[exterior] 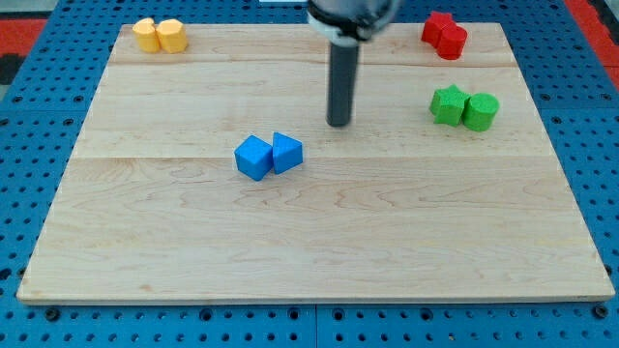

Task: Move the yellow blocks slightly to left

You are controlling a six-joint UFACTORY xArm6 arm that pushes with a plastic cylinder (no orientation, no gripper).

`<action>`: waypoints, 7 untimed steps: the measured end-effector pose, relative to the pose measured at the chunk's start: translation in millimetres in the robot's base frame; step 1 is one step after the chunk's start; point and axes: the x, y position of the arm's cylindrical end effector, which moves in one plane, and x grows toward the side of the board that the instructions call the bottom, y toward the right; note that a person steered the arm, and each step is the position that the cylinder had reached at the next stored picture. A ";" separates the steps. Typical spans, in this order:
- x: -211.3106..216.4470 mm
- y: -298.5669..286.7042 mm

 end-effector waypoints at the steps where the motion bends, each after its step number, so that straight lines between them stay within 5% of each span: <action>1: -77.2 -75.0; 3: -162.4 -172.5; 7: -162.3 -254.5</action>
